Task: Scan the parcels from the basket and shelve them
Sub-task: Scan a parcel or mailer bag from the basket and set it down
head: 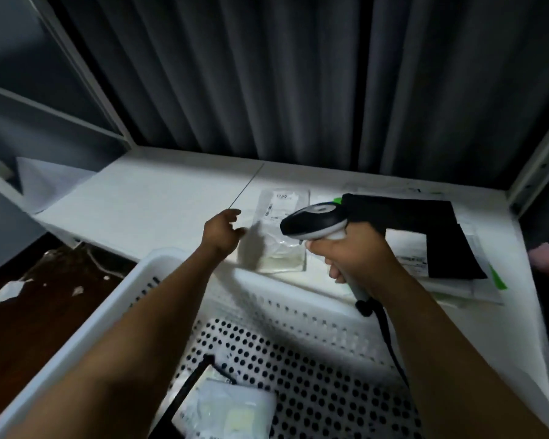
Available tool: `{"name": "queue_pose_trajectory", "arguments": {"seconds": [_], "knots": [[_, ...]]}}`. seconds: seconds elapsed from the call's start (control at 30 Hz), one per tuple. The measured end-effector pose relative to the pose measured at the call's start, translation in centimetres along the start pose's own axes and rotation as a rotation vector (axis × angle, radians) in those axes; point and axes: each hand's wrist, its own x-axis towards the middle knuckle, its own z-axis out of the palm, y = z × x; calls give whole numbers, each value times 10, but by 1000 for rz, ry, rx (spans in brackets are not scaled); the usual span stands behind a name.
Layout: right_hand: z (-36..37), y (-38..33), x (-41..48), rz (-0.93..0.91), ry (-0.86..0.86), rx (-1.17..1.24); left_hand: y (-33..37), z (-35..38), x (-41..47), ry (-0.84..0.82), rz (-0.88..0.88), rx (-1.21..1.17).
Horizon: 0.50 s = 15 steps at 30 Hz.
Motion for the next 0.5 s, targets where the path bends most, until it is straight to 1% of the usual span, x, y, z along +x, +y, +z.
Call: {"name": "queue_pose_trajectory", "arguments": {"seconds": [0.07,0.17,0.2,0.23,0.3,0.43,0.5], "knots": [[11,-3,-10,-27,-43,-41,-6,-16,-34,55,67,-41],[34,-4,-34,-74,-131,-118,-35,-32,-99,182,192,-17],[41,-2,-44,-92,-154,-159,-50,-31,-120,218,215,6],[50,1,-53,-111,-177,-199,-68,-27,-140,237,193,27],[70,10,-73,-140,-236,-273,-101,-14,-184,211,53,52],[104,46,-98,-135,-340,-424,-162,20,-250,-53,-291,13],[116,70,-103,-99,-357,-447,-189,32,-266,-137,-429,48]]}}
